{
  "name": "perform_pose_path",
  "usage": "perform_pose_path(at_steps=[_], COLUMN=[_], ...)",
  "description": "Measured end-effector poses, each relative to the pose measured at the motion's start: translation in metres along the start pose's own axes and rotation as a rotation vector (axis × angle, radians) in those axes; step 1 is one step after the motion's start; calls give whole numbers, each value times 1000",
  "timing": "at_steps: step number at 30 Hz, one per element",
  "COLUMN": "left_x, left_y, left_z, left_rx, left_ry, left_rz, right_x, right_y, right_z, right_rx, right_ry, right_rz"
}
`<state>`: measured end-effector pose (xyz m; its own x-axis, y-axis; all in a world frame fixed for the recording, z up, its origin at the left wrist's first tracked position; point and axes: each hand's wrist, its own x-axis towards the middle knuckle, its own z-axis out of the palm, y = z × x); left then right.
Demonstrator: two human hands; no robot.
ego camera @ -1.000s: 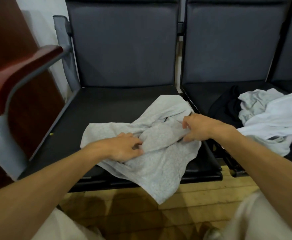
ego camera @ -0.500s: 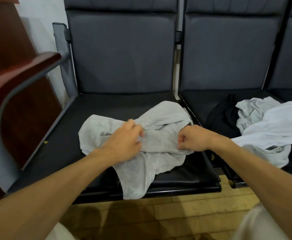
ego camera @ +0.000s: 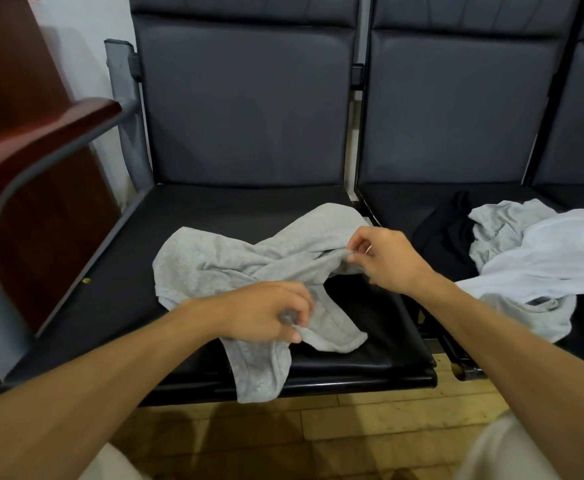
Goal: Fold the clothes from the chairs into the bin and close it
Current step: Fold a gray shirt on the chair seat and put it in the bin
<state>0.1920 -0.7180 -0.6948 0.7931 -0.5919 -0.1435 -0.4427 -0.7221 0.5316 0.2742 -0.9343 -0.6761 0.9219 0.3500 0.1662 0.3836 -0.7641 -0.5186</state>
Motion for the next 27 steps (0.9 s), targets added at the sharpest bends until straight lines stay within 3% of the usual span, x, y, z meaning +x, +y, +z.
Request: perform_pose_path(at_steps=[4,9,13,16,19,22,24,27], left_x=[-13,-27,-34,-35,-35,-36,-41,-57], left_y=[2,16,14,6,-1,-15,-31,-57], left_z=[-13,-20,-24,-26,-26,-29,-33,-38], left_rx=[-383,-528,-574,-634,-667,-614,-433,-103], left_ry=[-123,-164,-136,-72,44,296,424,448], left_rz=[-93,-55,-92,-149,-199,-296,-384,-469], right_x=[2,5,4,1,-5,-11,-11,-9], right_y=[1,10,10,3,-8,-10,-9,-8], right_z=[4,2,7,8,6,11,12,14], right_rx=[-86,-126,-170,-255,-177,-182,-228,-284], right_ry=[114,152,-59,-124,-232,-403,-474,-502], right_rz=[-18,51,72,-60,-201,-246,-235,-219])
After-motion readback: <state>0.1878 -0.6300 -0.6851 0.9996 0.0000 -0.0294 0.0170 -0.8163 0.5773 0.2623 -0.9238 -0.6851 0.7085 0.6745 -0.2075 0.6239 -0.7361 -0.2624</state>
